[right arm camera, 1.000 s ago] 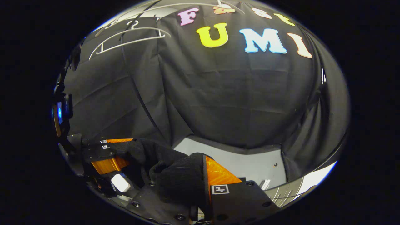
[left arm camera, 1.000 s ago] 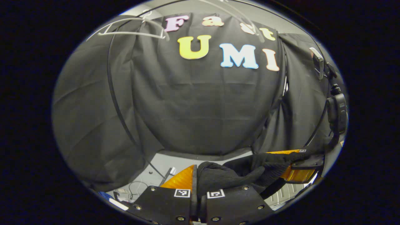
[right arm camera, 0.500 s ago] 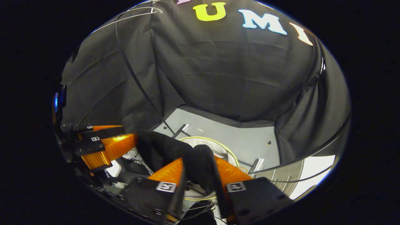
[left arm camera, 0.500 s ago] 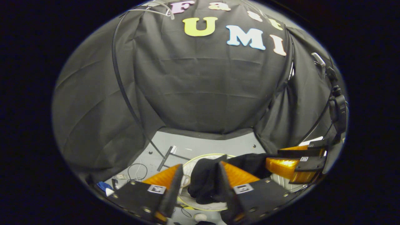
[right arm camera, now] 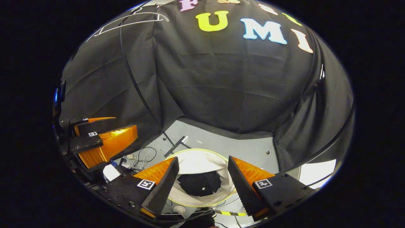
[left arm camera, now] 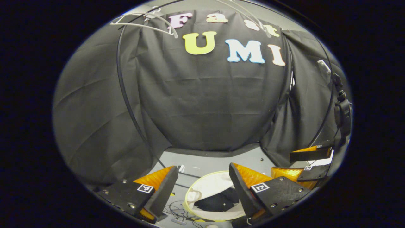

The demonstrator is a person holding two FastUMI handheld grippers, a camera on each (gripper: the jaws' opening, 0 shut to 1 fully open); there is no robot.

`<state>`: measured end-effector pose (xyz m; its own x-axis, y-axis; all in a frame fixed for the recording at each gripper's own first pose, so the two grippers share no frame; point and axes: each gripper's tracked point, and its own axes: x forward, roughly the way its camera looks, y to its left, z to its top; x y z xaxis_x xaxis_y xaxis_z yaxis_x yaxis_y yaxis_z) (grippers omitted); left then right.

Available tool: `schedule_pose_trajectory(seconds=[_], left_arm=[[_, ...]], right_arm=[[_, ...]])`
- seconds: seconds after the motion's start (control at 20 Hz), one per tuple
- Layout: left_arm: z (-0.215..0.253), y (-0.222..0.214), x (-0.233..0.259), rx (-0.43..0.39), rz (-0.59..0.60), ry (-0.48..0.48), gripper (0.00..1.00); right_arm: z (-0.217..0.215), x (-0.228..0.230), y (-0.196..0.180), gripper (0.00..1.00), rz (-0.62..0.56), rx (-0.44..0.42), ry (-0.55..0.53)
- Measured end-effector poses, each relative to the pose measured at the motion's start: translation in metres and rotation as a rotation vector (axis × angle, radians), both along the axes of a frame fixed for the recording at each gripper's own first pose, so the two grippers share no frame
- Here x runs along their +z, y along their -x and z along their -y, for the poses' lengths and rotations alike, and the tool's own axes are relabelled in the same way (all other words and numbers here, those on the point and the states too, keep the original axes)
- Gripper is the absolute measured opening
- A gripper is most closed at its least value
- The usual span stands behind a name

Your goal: Grasp the clothes on the hanger with both hands and then place them into the laundry hamper below.

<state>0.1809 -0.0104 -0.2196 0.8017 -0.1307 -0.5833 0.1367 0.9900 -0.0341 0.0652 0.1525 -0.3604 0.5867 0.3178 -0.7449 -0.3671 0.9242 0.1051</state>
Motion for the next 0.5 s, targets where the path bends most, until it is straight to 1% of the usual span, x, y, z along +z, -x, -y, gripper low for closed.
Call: schedule_pose_trajectory(seconds=[0.15, 0.25, 0.4, 0.5], left_arm=[[-0.004, -0.003, 0.014, -0.020, 0.038, 0.017, 0.95], [-0.008, 0.003, 0.022, -0.027, 0.050, 0.039, 0.95], [-0.015, 0.009, 0.049, -0.048, 0.107, 0.069, 0.95], [-0.015, 0.014, 0.076, -0.072, 0.170, 0.066, 0.95]], right_arm=[[-0.001, 0.018, 0.002, 0.98, 0.032, -0.033, 0.006], [-0.001, 0.032, 0.007, 0.98, 0.063, -0.059, 0.010], [0.001, 0.065, 0.015, 0.98, 0.143, -0.101, 0.006], [0.005, 0.091, 0.017, 0.98, 0.209, -0.123, -0.009]])
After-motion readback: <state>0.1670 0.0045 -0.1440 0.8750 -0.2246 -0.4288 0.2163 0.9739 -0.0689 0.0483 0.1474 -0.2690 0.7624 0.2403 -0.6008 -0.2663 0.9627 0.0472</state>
